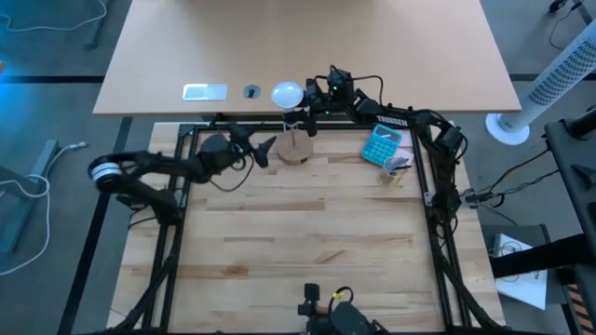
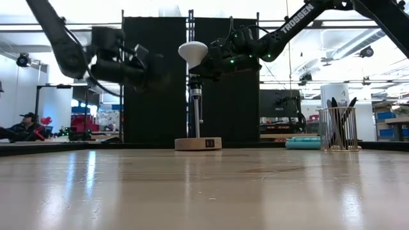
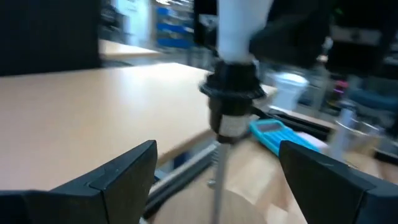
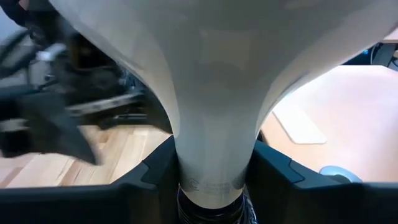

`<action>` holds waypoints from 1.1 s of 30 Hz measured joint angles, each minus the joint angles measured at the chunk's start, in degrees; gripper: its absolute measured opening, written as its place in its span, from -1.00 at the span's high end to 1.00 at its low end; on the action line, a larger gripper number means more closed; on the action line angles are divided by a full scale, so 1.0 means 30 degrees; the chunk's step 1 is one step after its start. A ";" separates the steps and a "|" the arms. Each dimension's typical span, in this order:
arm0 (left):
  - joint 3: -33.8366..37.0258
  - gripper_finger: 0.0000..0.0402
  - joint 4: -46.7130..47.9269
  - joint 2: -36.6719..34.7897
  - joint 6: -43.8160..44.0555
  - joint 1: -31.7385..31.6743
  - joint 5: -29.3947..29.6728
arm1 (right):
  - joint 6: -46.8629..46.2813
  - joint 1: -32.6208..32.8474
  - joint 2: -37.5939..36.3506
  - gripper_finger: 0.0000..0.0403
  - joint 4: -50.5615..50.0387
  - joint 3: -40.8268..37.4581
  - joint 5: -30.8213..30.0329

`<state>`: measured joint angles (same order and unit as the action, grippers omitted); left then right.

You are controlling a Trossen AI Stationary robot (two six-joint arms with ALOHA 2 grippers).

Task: Screw lightbulb
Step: Remove the light bulb from the table lamp

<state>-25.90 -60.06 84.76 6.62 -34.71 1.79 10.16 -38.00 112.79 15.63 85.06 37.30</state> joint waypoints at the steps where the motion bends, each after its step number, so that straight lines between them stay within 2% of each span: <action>1: -0.0160 -0.63 -0.0195 0.0490 0.0136 -0.0473 -0.1046 | -0.0026 -0.0006 0.0000 0.28 -0.0018 0.0000 0.0001; 7: -0.1418 -0.63 -0.0325 0.2556 0.0070 -0.2004 -0.6431 | -0.0096 -0.0006 0.0000 0.31 -0.0064 -0.0007 0.0008; 13: -0.2859 -0.63 0.0314 0.3652 0.0260 -0.3799 -0.9924 | -0.0292 -0.0006 0.0000 0.28 -0.0084 -0.0015 0.0008; 17: -0.3918 -0.63 0.0837 0.4405 0.0461 -0.4235 -1.2152 | -0.0336 -0.0006 0.0000 0.30 -0.0078 -0.0015 0.0023; 26: -0.6365 -0.64 0.2785 0.6086 -0.0370 -0.4542 -1.4564 | -0.0263 -0.0006 0.0007 0.27 -0.0086 -0.0029 0.0086; 30: -0.8134 -0.73 0.5001 0.7052 -0.1677 -0.4447 -1.4863 | -0.0300 -0.0006 0.0008 0.28 -0.0093 -0.0029 0.0089; 33: -0.8757 -0.80 0.5304 0.7422 -0.2028 -0.4434 -1.5668 | -0.0305 -0.0006 0.0019 0.30 -0.0115 -0.0029 0.0109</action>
<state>-52.17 -44.15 107.02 0.54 -48.01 -45.22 9.24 -38.02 112.85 15.29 84.97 37.62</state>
